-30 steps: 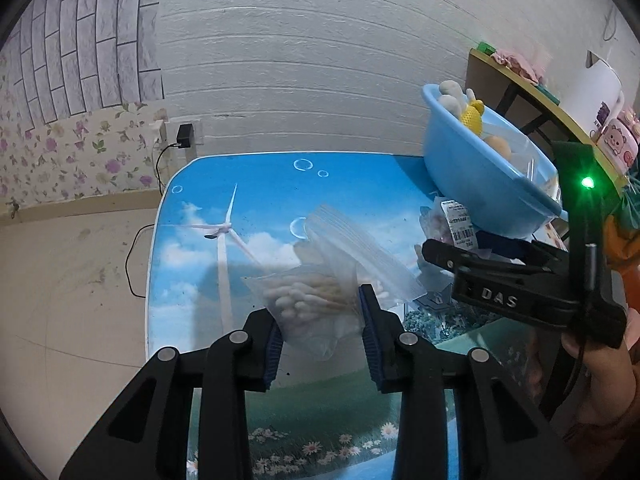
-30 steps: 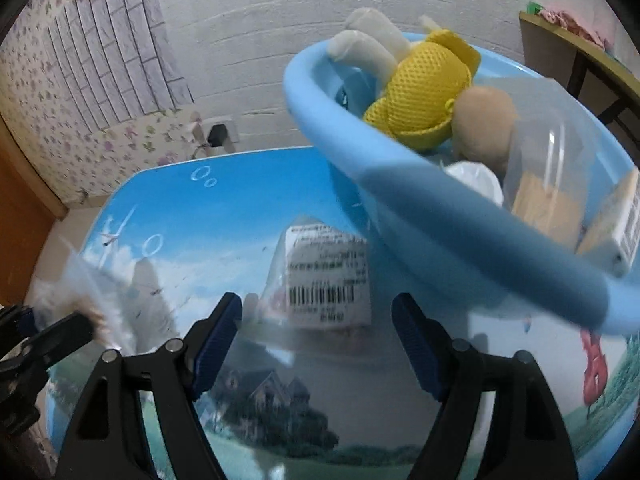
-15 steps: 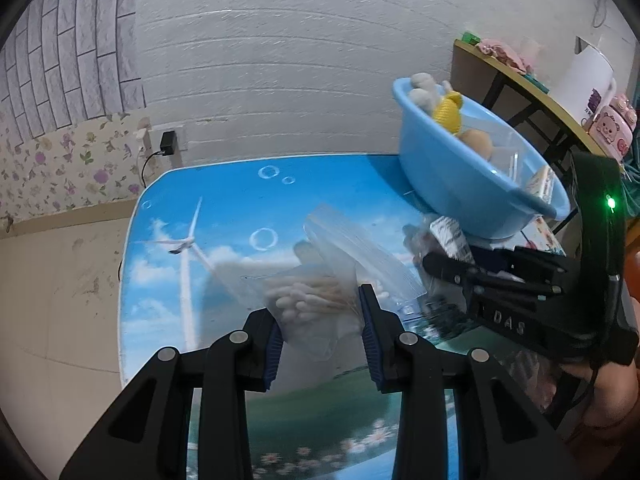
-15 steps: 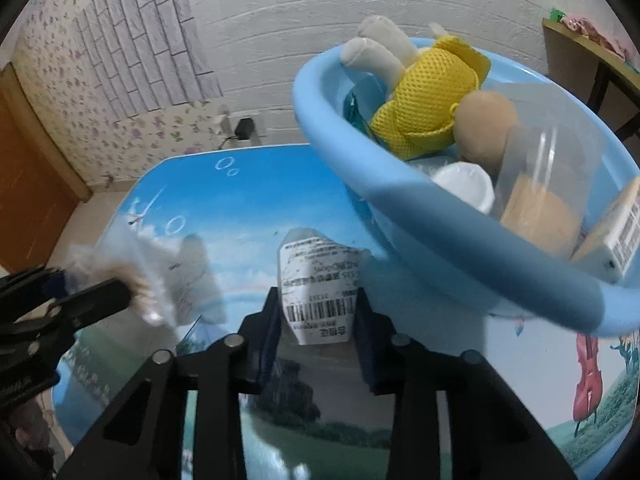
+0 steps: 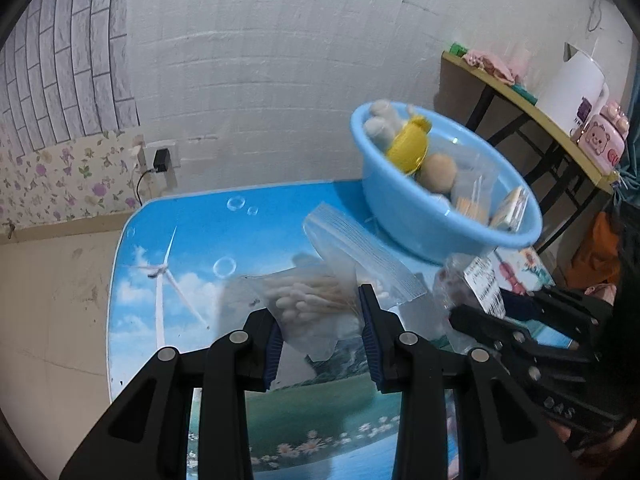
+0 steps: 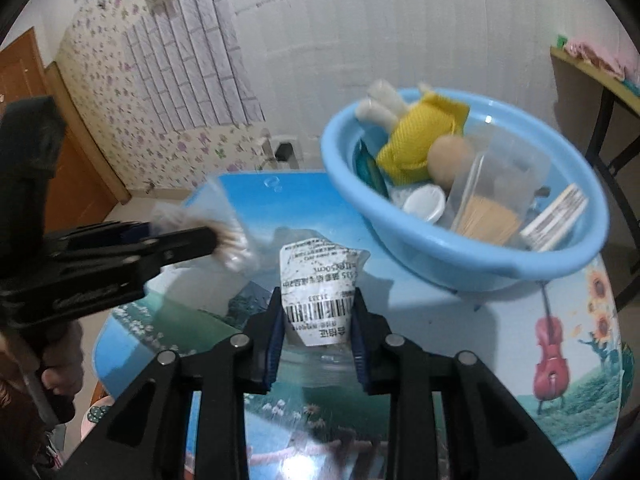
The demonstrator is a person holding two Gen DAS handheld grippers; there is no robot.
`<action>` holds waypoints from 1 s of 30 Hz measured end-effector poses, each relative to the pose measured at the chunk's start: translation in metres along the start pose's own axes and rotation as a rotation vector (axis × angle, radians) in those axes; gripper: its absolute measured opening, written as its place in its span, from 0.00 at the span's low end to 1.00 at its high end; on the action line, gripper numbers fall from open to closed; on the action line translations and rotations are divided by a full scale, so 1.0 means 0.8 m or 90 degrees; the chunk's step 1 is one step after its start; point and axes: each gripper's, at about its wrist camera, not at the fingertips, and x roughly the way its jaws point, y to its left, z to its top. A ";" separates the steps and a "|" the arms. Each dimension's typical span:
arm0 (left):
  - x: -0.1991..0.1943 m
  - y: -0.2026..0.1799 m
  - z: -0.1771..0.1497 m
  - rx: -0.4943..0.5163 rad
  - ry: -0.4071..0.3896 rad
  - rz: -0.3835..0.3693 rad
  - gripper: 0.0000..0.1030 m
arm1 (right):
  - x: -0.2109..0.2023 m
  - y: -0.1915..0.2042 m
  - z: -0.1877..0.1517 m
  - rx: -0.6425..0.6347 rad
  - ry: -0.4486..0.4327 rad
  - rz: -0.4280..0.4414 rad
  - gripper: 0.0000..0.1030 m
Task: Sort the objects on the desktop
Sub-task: 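Carry both bags over the blue basin with both tools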
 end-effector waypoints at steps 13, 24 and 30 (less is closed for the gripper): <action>-0.025 -0.072 0.053 0.039 -0.040 -0.016 0.32 | -0.092 -0.043 0.047 0.018 -0.141 -0.003 0.28; 0.013 -0.166 0.099 0.100 -0.035 -0.057 0.32 | -0.097 -0.156 0.071 0.100 -0.166 -0.045 0.28; 0.042 -0.193 0.116 0.112 -0.026 -0.059 0.32 | -0.083 -0.193 0.076 0.110 -0.159 -0.051 0.28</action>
